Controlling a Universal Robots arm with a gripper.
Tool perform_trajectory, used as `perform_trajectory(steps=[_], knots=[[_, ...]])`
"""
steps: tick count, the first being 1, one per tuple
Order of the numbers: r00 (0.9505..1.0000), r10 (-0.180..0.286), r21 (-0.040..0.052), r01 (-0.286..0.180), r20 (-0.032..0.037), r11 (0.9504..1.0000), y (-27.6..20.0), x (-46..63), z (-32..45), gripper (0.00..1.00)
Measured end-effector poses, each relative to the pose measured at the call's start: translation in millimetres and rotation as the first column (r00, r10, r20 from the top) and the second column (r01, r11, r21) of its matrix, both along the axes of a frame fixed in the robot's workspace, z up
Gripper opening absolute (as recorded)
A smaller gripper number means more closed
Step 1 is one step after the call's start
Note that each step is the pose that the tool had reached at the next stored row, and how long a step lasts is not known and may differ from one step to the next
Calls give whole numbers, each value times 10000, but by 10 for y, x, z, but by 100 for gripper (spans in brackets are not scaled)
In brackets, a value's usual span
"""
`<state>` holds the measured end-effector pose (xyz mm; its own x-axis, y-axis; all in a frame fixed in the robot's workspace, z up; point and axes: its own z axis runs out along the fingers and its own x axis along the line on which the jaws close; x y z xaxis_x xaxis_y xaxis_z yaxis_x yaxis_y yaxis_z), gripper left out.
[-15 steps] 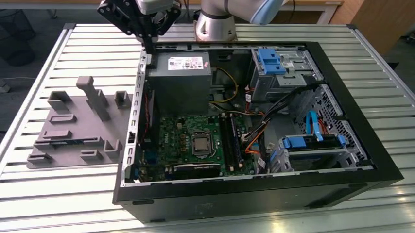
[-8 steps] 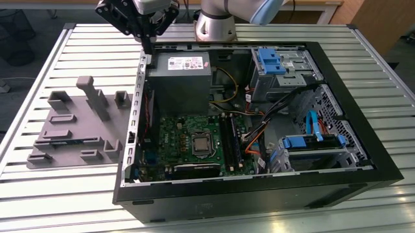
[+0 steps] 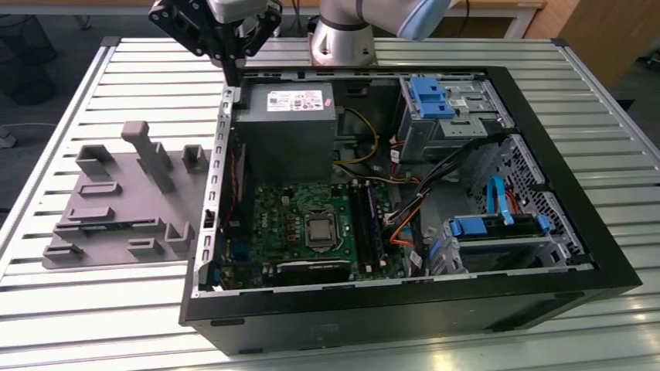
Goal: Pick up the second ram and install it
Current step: 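Reach for the second ram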
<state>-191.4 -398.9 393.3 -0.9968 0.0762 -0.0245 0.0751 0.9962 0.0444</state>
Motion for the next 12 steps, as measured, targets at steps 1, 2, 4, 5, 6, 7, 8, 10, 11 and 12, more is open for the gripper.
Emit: perform_trajectory(steps=[1,2,4,5,6,7,8,10,11,12], knots=[[10000,0,0,0,0,10000,0,-4,0,11],[10000,0,0,0,-1,10000,0,-8,0,11],[10000,0,0,0,-1,10000,0,-15,0,11],[10000,0,0,0,-1,10000,0,-19,0,11],[10000,0,0,0,0,10000,0,-24,0,11],[10000,0,0,0,0,10000,0,-28,0,11],[10000,0,0,0,0,10000,0,-32,0,11],[10000,0,0,0,0,10000,0,-40,0,11],[10000,0,0,0,-1,10000,0,-44,0,11],[10000,0,0,0,0,10000,0,-48,0,11]])
